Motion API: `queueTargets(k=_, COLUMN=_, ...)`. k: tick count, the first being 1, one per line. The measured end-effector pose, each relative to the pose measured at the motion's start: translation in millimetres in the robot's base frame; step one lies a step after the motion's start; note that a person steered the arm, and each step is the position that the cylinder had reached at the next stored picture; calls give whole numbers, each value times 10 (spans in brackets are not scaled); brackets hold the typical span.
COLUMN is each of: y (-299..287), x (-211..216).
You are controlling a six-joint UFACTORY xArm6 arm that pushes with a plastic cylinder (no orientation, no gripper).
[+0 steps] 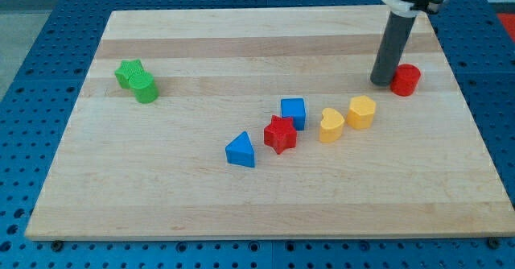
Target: Slide the red star along with blue cube to the center
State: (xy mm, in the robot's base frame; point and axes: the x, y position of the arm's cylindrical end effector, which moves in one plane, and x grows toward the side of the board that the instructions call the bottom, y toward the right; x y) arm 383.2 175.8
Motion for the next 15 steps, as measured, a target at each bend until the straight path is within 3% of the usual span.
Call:
queueTargets(k=4, y=-1679, x=-45)
queueTargets(k=6, y=-2257, x=441)
queueTargets(k=8, y=-2263, x=1148)
queueTargets(k=11, y=-1592, x=1348)
queueTargets(k=12, y=-1532, x=1194)
queueTargets(k=15, y=-1578, x=-27)
